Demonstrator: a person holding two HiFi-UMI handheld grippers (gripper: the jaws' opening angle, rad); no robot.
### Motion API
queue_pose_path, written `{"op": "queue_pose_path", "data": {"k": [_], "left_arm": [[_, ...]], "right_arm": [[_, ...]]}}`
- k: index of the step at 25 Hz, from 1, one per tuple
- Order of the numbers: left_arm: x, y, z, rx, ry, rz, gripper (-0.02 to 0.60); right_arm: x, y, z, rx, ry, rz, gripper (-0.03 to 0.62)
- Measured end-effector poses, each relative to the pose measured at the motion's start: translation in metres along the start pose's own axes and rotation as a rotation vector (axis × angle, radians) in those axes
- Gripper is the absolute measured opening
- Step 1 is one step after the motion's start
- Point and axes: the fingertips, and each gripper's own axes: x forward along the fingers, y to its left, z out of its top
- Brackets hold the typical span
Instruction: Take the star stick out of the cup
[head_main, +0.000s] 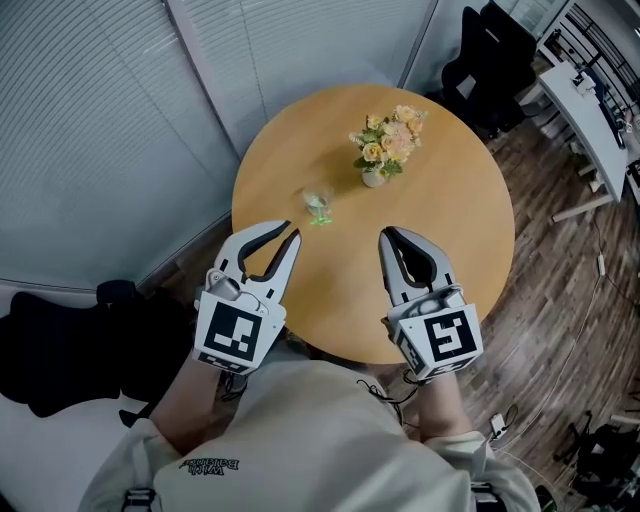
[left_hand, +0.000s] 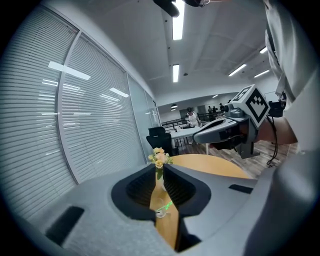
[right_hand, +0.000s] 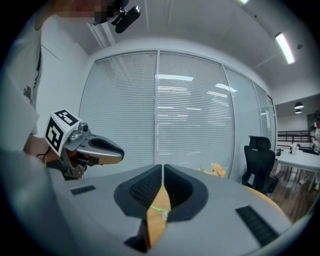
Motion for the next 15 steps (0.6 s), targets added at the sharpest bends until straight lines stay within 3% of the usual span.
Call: {"op": "queue_pose_path", "data": {"k": [4,10,15], "left_arm": [[0.015,-0.002,-0.013,0.02,0.058,-0.011,0.141],[0.042,-0.005,-0.046,0.045,0.133,-0.017,0.146],[0.066,-0.019,-0.082,0.063,0.24,-0.107,0.151]], "right_arm": [[0.003,-0.002,-0.005,-0.001,0.013,0.008,0.035],[0.011,-0.007,-0.017,0.008,0.035,0.021,0.037],[0.018,-0.014,-0.033,0.008,0.073,0.022,0.037]]}}
